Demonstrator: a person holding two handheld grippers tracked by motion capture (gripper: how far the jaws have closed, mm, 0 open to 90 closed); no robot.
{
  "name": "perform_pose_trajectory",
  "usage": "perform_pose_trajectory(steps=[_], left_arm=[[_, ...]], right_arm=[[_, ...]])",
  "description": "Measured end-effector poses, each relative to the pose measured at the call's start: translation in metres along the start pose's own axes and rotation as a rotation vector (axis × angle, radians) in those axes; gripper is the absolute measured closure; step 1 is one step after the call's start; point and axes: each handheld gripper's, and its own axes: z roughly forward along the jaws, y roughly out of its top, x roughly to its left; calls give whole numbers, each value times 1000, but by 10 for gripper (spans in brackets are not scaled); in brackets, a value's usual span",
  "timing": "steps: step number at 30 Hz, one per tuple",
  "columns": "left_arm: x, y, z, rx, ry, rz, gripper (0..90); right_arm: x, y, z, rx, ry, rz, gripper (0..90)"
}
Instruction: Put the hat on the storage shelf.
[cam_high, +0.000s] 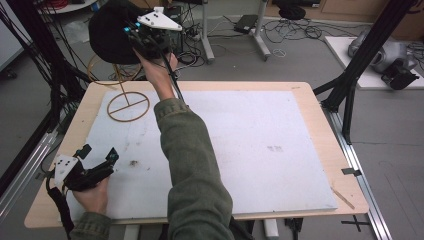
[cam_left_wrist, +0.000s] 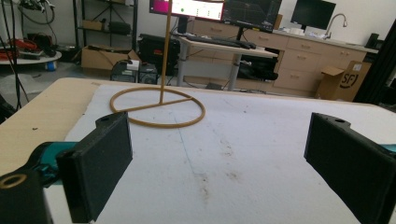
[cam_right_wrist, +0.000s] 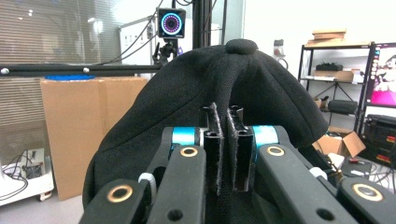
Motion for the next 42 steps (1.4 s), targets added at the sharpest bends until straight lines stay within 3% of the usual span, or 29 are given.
perform_pose_trajectory(steps=[7,9,14,16,17,23,26,29,34,42], left_arm=[[-6,-1,3,6,-22,14,80],[-7,-1,4,7,-27,17,80],[-7,-2,6,6,-32,11,80],[-6,-2,7,6,-34,7,80],[-6,-2,7,10,-36,5,80],[-4,-2,8,4,-29,4,80],[-4,-2,8,3,-29,4,80],[-6,-2,9,3,-32,9,80],[-10,-3,11,6,-39,22,80],[-6,-3,13,10,-32,14,80]], right_arm=[[11,7,43,16,-7,-7,872],[13,7,47,21,-7,-7,872],[22,-9,68,82,-4,-21,873],[30,-21,77,129,-49,-13,873],[33,-24,79,131,-40,-4,872],[43,-37,88,170,-19,-22,873],[42,-44,89,174,-37,15,874],[41,-51,88,194,-40,-4,874],[36,-55,86,180,-46,40,873],[38,-65,88,239,-42,17,869]])
